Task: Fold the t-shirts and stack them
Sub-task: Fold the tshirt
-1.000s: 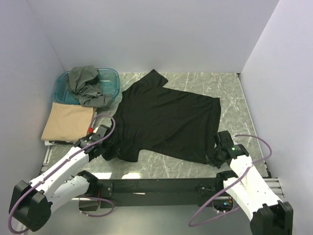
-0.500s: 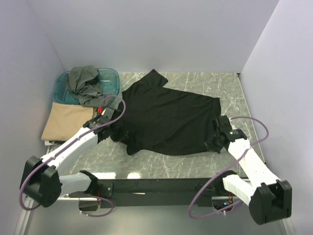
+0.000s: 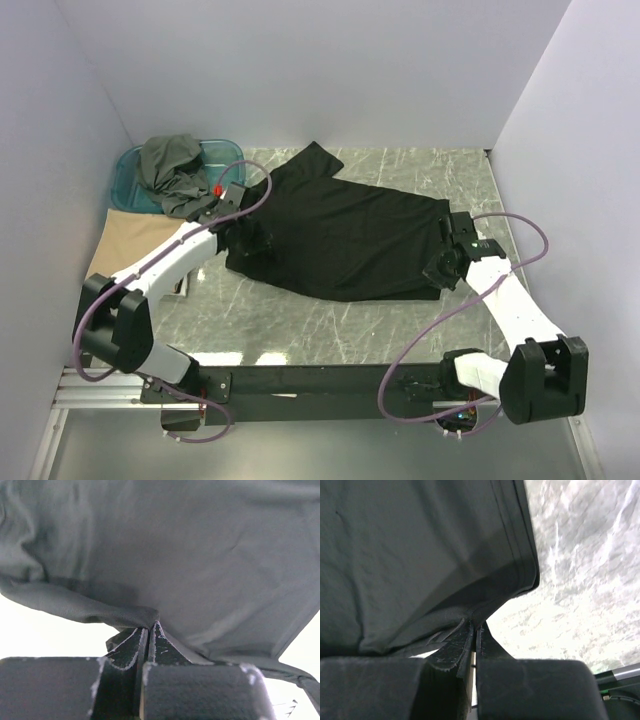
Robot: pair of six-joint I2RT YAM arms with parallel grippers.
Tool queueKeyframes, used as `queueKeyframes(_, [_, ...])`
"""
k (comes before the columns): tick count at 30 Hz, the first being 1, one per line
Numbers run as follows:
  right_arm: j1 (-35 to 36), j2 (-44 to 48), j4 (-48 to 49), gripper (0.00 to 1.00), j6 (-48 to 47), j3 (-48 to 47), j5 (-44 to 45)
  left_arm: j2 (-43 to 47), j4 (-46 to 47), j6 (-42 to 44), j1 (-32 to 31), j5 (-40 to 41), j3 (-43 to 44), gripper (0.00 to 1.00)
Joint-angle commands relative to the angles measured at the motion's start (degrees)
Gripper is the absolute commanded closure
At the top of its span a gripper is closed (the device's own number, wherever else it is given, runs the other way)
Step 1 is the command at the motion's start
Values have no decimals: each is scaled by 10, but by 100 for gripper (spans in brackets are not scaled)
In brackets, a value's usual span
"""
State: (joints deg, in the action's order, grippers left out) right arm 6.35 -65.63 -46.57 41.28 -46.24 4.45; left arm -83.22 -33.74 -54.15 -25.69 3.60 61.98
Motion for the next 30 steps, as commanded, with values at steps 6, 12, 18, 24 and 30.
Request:
queueKeyframes(6, [-34, -23, 33, 100, -24, -49, 0, -31, 41, 38, 14, 14, 82, 99])
queueKeyframes(12, [-45, -42, 46, 100, -29, -77, 6, -73, 72, 63, 16, 21, 127, 99])
queueKeyframes(18, [-61, -40, 67, 100, -23, -69, -14, -137, 84, 102, 17, 12, 190, 99])
queueKeyframes(24, [-89, -62, 74, 100, -37, -77, -37, -206, 56, 131, 19, 31, 254, 99])
queueKeyframes(30, [-100, -95, 114, 100, -29, -69, -58, -293, 70, 166, 21, 36, 324, 98])
